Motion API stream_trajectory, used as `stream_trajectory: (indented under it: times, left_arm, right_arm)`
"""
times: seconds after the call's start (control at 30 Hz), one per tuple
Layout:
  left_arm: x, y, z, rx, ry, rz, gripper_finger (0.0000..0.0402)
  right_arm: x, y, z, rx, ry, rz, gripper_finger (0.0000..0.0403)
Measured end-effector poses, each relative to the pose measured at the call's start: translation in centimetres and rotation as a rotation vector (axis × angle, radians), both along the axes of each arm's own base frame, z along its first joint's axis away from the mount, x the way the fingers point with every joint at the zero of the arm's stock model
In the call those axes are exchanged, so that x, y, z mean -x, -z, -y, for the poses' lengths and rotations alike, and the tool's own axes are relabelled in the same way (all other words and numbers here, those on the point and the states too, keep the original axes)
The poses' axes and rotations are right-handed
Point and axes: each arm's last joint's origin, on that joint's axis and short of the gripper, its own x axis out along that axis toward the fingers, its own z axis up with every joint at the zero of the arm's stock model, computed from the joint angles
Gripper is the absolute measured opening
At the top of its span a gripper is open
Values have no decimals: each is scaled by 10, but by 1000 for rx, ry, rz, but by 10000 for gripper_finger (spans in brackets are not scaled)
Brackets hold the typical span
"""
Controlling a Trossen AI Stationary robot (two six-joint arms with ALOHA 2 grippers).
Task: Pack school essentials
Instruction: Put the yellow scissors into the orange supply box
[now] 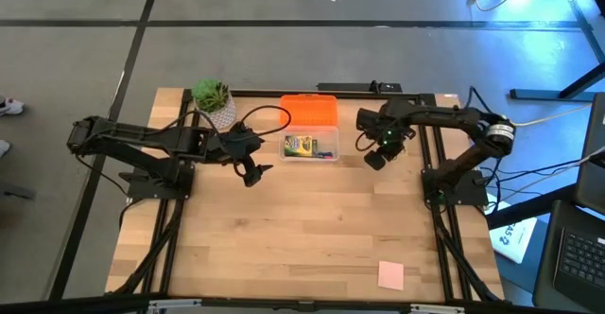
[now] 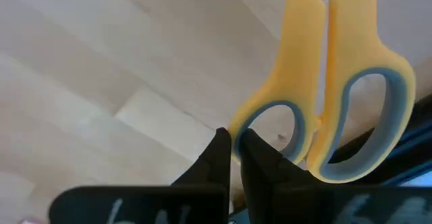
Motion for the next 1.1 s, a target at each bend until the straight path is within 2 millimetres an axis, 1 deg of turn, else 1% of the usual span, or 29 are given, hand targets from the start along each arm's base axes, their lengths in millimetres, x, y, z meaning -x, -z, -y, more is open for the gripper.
stream_trajectory:
  times: [0.07,0.17,0.3,0.37,0.43,0.6,0.73,0.83,0.97,1.1]
  left_arm:
    - [0,0,0,0,0,0,400]
    - [0,0,0,0,0,-1,400]
    - [0,0,0,0,0,-3,400]
    - [0,0,0,0,0,-3,400]
    - [0,0,0,0,0,-2,400]
    - [0,0,0,0,-1,-2,400]
    - [0,0,0,1,-1,-2,400]
    - [0,0,0,1,-1,-2,400]
    - [0,0,0,1,-1,-2,400]
    - [0,0,0,0,-1,-2,400]
  right_arm:
    - [-6,-10,-4,17,-43,44,20]
    - [-21,-28,-8,65,-118,122,20]
    - [-49,-55,-9,139,-217,268,18]
    - [-63,-63,-7,165,-273,331,19]
    - [-78,-68,-5,184,-329,375,19]
    - [-116,-61,-3,185,-464,386,19]
    - [-140,-53,-1,137,-546,408,20]
    - [-155,-43,3,99,-586,417,20]
    - [-168,-24,9,73,-622,388,20]
    - [-172,-6,13,43,-638,348,20]
